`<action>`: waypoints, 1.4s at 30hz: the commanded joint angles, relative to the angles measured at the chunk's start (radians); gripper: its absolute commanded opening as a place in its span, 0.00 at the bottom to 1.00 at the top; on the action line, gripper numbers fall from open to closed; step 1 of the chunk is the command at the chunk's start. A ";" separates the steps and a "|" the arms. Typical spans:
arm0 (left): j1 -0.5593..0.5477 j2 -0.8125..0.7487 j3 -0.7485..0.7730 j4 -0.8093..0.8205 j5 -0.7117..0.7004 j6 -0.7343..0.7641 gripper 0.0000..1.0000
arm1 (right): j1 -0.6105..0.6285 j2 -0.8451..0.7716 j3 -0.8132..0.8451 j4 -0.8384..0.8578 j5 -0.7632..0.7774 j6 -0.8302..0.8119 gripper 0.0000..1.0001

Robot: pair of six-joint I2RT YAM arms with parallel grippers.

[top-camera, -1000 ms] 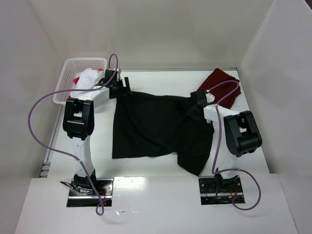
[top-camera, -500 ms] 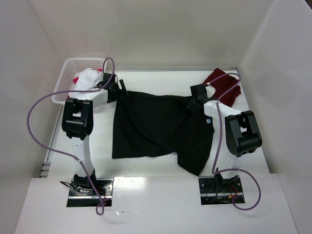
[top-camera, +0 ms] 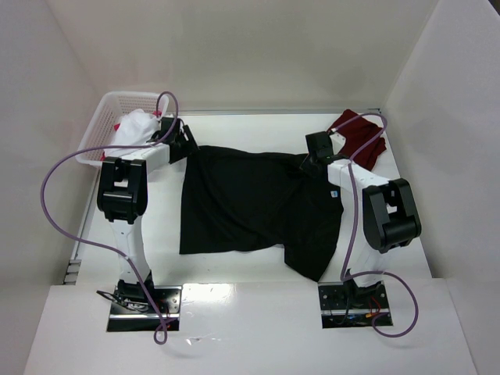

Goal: Fold and stack the t-shirts
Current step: Flatten out the tshirt

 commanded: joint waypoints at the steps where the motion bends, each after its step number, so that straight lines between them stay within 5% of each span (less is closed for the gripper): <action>1: 0.005 0.019 0.034 0.063 0.035 -0.010 0.80 | -0.007 -0.055 0.051 0.018 0.039 -0.010 0.00; 14: 0.005 0.082 0.078 0.072 0.046 0.000 0.67 | -0.016 -0.037 0.080 0.027 0.021 -0.029 0.00; 18: 0.005 0.091 0.078 0.072 0.046 0.009 0.50 | -0.016 -0.037 0.080 0.027 0.021 -0.029 0.00; 25: -0.006 0.091 0.088 0.081 0.031 0.036 0.00 | -0.027 -0.037 0.114 0.038 0.021 -0.047 0.00; 36: -0.037 -0.206 0.042 0.091 -0.073 0.102 0.00 | -0.071 -0.084 0.313 0.018 0.041 -0.128 0.00; 42: -0.089 -0.457 -0.023 0.033 -0.132 0.142 0.00 | -0.071 -0.289 0.290 -0.003 0.016 -0.147 0.00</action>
